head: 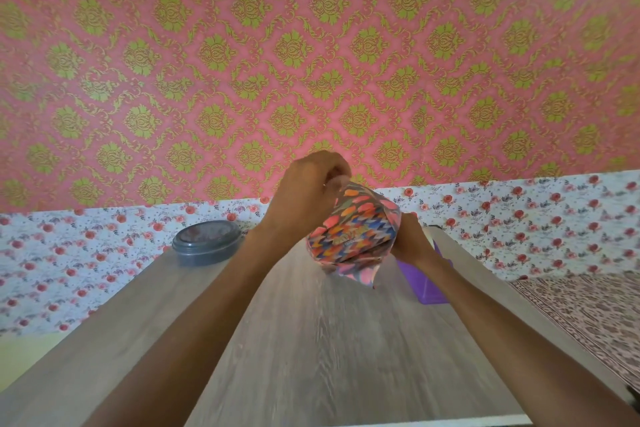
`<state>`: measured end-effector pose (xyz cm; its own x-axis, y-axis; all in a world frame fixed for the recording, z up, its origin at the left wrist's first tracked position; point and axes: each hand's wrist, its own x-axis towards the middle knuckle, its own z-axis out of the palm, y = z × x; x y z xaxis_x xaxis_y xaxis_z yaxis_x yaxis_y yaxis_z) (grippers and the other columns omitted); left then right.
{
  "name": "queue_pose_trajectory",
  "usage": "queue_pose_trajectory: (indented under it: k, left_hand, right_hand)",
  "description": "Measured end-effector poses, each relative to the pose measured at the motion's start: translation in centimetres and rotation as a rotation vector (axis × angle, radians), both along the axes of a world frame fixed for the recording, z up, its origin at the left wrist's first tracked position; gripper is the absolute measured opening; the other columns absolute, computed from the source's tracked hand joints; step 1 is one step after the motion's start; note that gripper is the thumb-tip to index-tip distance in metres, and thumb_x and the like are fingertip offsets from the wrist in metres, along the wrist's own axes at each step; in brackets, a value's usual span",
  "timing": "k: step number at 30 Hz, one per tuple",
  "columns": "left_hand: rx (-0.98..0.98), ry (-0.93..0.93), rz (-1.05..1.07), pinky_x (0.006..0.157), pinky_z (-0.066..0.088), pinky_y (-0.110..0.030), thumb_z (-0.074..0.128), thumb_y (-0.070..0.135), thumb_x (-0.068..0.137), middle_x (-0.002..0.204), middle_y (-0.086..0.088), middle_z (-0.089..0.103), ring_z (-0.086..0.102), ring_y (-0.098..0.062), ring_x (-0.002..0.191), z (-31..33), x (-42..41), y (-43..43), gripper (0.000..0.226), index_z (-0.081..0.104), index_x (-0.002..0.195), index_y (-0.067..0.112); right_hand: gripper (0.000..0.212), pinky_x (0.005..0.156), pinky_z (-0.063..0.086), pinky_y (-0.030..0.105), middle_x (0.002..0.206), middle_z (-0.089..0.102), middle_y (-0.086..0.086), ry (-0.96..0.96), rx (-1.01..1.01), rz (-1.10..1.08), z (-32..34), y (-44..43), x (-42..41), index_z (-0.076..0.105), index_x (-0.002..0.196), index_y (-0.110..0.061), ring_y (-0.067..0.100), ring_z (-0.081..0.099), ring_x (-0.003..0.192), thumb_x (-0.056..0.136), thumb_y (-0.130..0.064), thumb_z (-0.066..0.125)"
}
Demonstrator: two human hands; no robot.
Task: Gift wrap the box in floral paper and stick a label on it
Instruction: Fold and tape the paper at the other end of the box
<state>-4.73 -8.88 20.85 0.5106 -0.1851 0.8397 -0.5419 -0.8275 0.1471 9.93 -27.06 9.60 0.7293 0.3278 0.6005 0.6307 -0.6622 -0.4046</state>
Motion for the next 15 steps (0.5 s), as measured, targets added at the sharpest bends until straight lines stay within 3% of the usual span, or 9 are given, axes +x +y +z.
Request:
queue_pose_trajectory:
  k: [2,5,6,8,10,12,15]
  left_hand:
    - [-0.15,0.078,-0.029,0.063,0.054,-0.032,0.045,-0.009,0.09,0.086,-0.002,0.067,0.064,-0.015,0.075,-0.4,0.4,1.7,0.03,0.063,0.099,0.013]
    - [-0.074,0.455,0.077,0.069,0.051,-0.026,0.038,-0.017,0.086,0.111,-0.002,0.064,0.065,-0.02,0.096,-2.8,2.3,5.3,0.052,0.058,0.117,0.02]
    - [0.007,0.599,0.12,0.078,0.05,-0.028,0.041,-0.013,0.091,0.123,-0.003,0.061,0.062,-0.02,0.106,-4.0,3.0,6.1,0.052,0.054,0.127,0.021]
    - [0.079,0.762,0.14,0.096,0.044,-0.033,0.045,0.003,0.1,0.137,-0.005,0.054,0.053,-0.022,0.121,-6.5,4.2,6.7,0.044,0.048,0.14,0.019]
    - [-0.148,0.852,0.011,0.093,0.044,-0.031,0.045,0.011,0.102,0.13,0.0,0.057,0.056,-0.017,0.115,-8.0,4.4,6.0,0.038,0.05,0.138,0.021]
    - [-0.472,0.905,-0.191,0.085,0.049,-0.026,0.05,0.017,0.101,0.116,0.004,0.06,0.059,-0.009,0.099,-8.8,4.3,4.5,0.03,0.053,0.128,0.03]
    - [-0.625,0.835,-0.287,0.098,0.051,-0.039,0.059,0.027,0.086,0.112,0.007,0.062,0.06,-0.016,0.105,-10.0,4.9,3.0,0.034,0.059,0.116,0.042]
  right_hand:
    - [0.033,0.081,0.038,0.023,0.108,0.07,0.021,-0.001,-0.005,0.029,0.3,-0.1,-0.5,0.067,0.114,0.002,0.035,0.064,0.104,0.085,-0.013,0.072]
    - [0.041,0.088,0.047,0.031,0.107,0.069,0.007,0.029,0.091,0.154,0.7,0.3,-0.7,0.063,0.122,0.001,0.028,0.062,0.105,0.089,-0.022,0.064]
    - [0.037,0.085,0.046,0.024,0.1,0.066,-0.001,0.059,0.131,0.128,1.0,0.5,-0.9,0.063,0.12,0.005,0.022,0.059,0.1,0.09,-0.016,0.064]
    - [0.024,0.066,0.038,0.005,0.09,0.066,0.0,0.054,0.236,0.032,1.3,1.0,-1.5,0.067,0.109,0.008,0.014,0.054,0.088,0.085,0.002,0.067]
    - [0.025,0.06,0.037,0.007,0.093,0.068,0.011,0.121,0.426,-0.065,0.9,1.5,-1.8,0.068,0.104,0.002,0.013,0.055,0.083,0.08,0.007,0.07]
    - [0.024,0.067,0.044,0.02,0.095,0.061,0.01,0.337,0.566,-0.117,0.5,2.2,-2.1,0.062,0.102,-0.006,0.015,0.055,0.083,0.082,0.004,0.068]
    - [0.017,0.07,0.057,0.033,0.096,0.065,0.014,0.643,0.759,-0.037,0.2,4.2,-2.0,0.057,0.08,-0.015,0.028,0.067,0.087,0.09,-0.001,0.061]
